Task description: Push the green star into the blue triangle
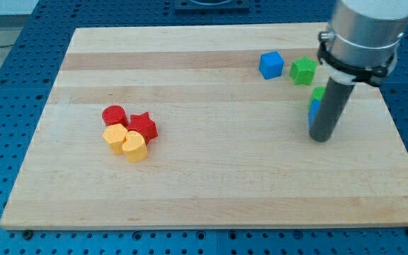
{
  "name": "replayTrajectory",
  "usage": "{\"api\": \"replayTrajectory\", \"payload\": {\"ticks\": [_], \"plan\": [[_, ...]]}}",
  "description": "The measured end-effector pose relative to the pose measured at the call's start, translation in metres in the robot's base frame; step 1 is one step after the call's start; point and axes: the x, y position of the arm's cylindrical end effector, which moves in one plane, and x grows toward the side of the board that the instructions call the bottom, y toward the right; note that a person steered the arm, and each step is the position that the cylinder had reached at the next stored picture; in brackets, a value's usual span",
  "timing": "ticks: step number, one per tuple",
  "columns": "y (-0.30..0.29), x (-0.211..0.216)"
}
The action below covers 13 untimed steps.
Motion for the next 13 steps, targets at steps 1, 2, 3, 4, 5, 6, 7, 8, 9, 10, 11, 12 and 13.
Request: {"api": "replayTrajectory", "payload": {"ticks": [1, 2, 3, 4, 5, 6, 7, 8, 9, 10, 11, 12, 13], "plan": [[-0.003, -0.017], [-0.011, -0.033], [-0.011, -0.039], [0.021, -0.018], [0.082, -0.029], [0.097, -0.083], [0.09, -0.13], [0.058, -0.169], [0.013, -0.174], [0.012, -0.153], [0.006, -0.14], [0.002, -0.174], [-0.012, -0.178]]}}
